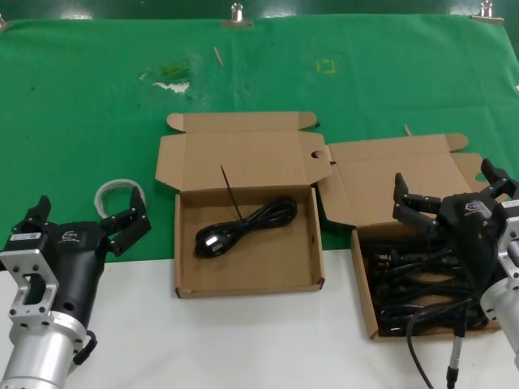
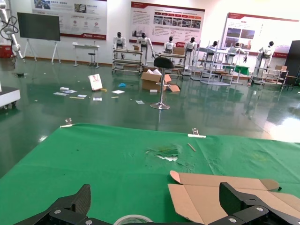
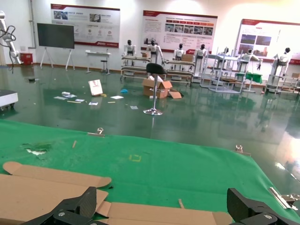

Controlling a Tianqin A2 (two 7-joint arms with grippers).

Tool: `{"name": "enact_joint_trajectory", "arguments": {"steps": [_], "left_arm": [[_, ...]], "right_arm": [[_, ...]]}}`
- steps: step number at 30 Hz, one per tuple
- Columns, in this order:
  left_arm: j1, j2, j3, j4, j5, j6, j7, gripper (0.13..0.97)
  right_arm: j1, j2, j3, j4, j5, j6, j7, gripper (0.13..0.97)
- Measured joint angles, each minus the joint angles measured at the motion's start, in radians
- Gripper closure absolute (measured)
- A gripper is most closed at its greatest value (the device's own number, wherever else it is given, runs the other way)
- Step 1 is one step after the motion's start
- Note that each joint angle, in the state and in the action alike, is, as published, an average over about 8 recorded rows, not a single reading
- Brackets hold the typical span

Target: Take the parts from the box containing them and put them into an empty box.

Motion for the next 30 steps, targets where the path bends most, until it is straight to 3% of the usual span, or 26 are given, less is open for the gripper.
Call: {"name": "enact_joint_trajectory", "arguments": {"steps": [30], "left_arm": [[0.000, 0.000, 0.000, 0.000, 0.000, 0.000, 0.000, 0.132]], "right_arm": [[0.000, 0.000, 0.000, 0.000, 0.000, 0.000, 0.000, 0.129]]}}
